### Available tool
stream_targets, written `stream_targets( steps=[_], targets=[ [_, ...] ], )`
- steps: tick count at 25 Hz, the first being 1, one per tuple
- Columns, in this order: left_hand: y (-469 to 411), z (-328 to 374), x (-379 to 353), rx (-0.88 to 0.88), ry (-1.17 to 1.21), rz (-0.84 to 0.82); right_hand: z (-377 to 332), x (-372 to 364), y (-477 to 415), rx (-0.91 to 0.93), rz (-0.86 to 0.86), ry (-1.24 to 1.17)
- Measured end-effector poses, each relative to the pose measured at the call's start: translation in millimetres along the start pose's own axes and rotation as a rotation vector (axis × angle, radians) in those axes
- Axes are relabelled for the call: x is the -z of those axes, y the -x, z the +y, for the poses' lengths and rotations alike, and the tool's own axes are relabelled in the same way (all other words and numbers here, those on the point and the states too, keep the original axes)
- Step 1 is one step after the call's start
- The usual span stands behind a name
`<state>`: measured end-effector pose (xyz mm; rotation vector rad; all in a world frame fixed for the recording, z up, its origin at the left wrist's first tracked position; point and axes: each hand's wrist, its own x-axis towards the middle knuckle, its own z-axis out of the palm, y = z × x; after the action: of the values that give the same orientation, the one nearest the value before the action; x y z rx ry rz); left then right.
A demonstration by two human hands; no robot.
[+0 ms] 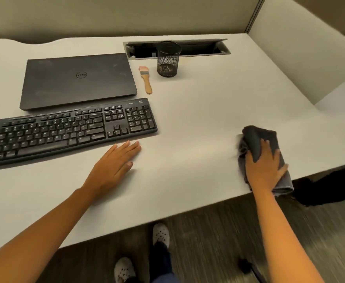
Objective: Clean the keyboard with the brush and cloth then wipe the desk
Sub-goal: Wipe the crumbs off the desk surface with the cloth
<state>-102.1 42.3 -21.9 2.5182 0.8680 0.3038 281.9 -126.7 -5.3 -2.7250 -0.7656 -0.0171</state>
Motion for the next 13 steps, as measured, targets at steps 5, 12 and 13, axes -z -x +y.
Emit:
stream_targets(
  steps=[5, 12, 13],
  targets=[
    [46.4, -2.9, 5.7, 0.119, 0.052, 0.107, -41.1, -7.9, 65.3, 0.125, -0.024, 0.028],
    [155.6, -43.3, 28.4, 0.529, -0.250, 0.287, -144.4, -33.6, 190.4, 0.422, -0.105, -0.047],
    [176.6, -52.4, 34.8, 0.581, -0.281, 0.292, -160.5, -37.4, 213.4, 0.470, -0.112, -0.057]
  ],
)
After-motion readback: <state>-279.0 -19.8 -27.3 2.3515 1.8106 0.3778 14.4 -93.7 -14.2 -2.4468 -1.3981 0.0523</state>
